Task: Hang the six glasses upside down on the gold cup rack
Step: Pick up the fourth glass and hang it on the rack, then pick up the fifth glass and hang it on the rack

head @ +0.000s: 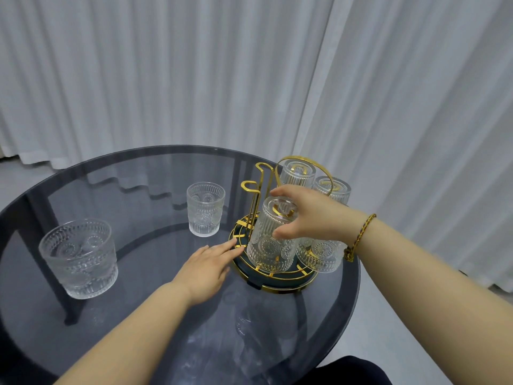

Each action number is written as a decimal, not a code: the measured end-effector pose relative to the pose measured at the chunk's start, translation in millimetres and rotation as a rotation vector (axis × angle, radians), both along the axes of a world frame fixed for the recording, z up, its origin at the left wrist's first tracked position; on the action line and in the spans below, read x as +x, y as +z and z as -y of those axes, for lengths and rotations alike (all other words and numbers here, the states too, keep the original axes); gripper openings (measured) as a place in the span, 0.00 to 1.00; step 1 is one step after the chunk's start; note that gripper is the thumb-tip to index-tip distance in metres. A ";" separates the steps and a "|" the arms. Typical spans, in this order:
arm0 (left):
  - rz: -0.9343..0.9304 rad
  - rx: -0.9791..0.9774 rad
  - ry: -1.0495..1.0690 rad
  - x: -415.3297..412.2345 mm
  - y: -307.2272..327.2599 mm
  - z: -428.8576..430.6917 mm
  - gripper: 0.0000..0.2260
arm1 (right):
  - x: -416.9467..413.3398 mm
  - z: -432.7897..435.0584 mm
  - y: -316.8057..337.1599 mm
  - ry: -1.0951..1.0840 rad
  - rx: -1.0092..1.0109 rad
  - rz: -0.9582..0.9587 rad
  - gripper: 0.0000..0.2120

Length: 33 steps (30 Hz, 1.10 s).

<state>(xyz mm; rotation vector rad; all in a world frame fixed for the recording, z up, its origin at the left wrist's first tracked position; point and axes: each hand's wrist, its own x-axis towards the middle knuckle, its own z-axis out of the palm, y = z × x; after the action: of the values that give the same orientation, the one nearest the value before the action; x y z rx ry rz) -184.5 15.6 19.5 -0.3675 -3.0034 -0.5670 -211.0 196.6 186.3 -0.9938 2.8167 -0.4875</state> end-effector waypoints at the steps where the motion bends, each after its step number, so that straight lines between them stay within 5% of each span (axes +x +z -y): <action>1: 0.001 0.000 0.001 0.3 0.1 -0.1 0.23 | 0.0 0.2 0.1 0.003 0.006 0.004 0.35; 14: -0.030 0.024 0.129 16.3 4.1 6.7 0.22 | 6.6 -2.6 -0.7 -0.001 -0.062 0.014 0.34; 20: -0.120 0.118 0.241 61.9 6.2 23.0 0.18 | 30.7 15.5 -10.9 0.014 -0.381 -0.318 0.19; 24: -0.293 0.266 0.388 112.3 8.0 36.7 0.11 | 59.1 50.0 -35.5 0.177 -0.516 -0.379 0.14; 28: -0.396 0.275 0.594 154.5 5.7 71.6 0.13 | 82.4 98.4 -79.5 0.218 -0.567 -0.118 0.19; 33: -0.198 0.192 0.885 168.3 -14.2 110.9 0.20 | 90.5 156.5 -130.3 0.079 -0.621 0.260 0.28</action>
<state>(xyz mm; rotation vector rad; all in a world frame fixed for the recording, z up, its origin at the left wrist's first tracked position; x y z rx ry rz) -16.2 -95.3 5.3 0.8195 -2.5098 -0.6395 -120.5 40.1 56.0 -1.0236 2.4162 -1.4186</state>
